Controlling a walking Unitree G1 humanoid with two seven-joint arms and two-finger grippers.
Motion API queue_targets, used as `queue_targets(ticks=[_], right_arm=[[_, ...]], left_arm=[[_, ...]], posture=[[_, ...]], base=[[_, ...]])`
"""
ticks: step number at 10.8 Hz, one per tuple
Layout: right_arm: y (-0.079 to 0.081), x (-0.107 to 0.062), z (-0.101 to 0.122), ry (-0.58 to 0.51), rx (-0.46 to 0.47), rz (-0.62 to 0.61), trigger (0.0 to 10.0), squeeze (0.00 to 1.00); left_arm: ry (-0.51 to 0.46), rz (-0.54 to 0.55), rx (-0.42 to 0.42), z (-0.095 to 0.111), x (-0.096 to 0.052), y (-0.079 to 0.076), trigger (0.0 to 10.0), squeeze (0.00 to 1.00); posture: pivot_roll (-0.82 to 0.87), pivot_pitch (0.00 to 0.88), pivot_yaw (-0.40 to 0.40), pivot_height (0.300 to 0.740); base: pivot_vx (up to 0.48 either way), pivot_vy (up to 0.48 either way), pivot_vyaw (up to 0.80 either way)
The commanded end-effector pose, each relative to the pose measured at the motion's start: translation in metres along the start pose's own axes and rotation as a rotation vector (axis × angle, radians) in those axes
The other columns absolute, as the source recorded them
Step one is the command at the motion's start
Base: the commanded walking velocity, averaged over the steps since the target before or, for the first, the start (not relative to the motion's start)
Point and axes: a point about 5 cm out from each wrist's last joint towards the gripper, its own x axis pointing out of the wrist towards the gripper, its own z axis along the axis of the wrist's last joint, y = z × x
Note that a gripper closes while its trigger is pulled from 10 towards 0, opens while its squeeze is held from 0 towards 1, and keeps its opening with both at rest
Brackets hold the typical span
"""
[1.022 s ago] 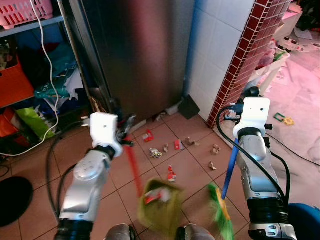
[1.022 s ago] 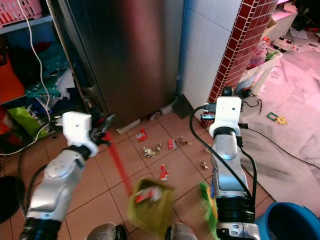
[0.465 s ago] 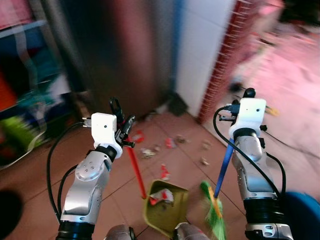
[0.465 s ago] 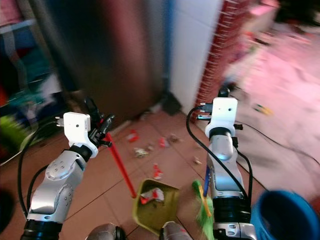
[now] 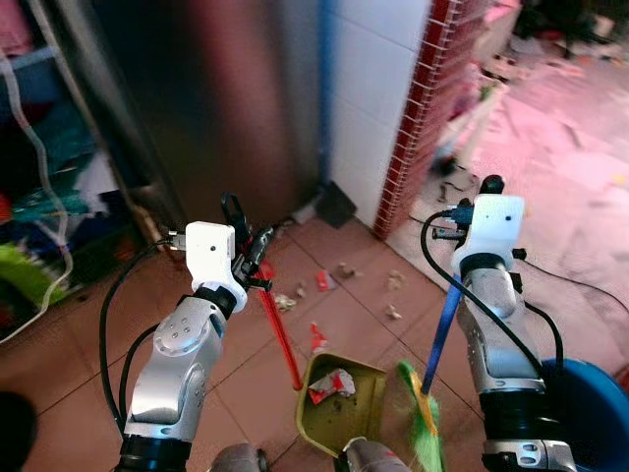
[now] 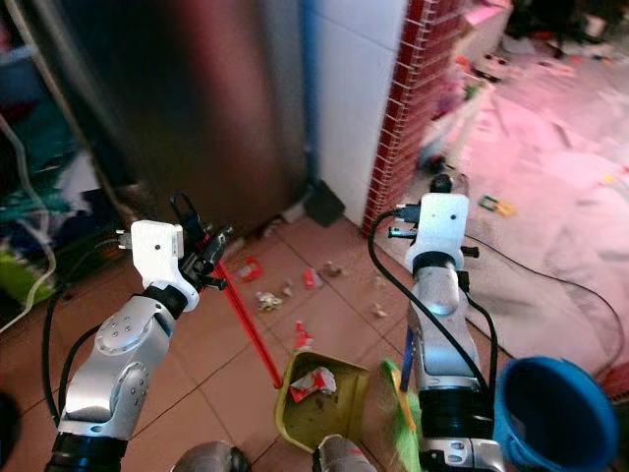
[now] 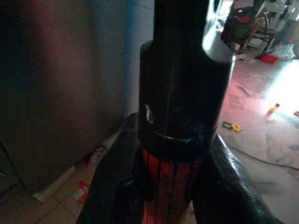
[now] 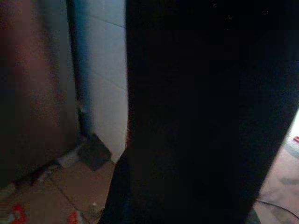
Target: Sweep floor
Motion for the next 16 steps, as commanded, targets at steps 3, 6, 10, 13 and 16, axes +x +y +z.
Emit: queue_targets(ticks=[3,6,10,13,16], right_arm=[[0.0026,0.0013,0.0023,-0.002,0.006,0.000,10.0,0.00],[0.0040,0.0024,0.0022,-0.001,0.003,0.007,10.0,0.00],[0.0020,0.0031,-0.0006,0.010,-0.003,0.003,10.0,0.00],[0.0003,0.0041,-0.0026,0.015,-0.016,-0.002,10.0,0.00],[-0.0044,0.0021,-0.0071,0.032,-0.046,-0.027,10.0,0.00]], left_arm=[[-0.033,-0.031,0.012,0.0098,-0.0003,-0.0027,10.0,0.00],[-0.032,-0.031,0.016,0.0095,0.0000,-0.0030,10.0,0.00],[-0.029,-0.029,0.020,0.0079,0.0003,-0.0018,10.0,0.00],[-0.031,-0.038,0.015,0.0045,0.0013,-0.0035,10.0,0.00],[-0.047,-0.055,-0.012,0.0041,0.0033,-0.0070,10.0,0.00]], posture=[[-0.06,0.063,0.019,0.740],[-0.05,0.058,0.017,0.740],[-0.06,0.039,0.014,0.740],[-0.07,0.021,0.016,0.740],[-0.08,0.018,0.019,0.740]], base=[[0.000,0.435,-0.80],[0.000,0.436,-0.80],[0.000,0.308,-0.80],[0.000,0.000,-0.80],[0.000,0.000,-0.80]])
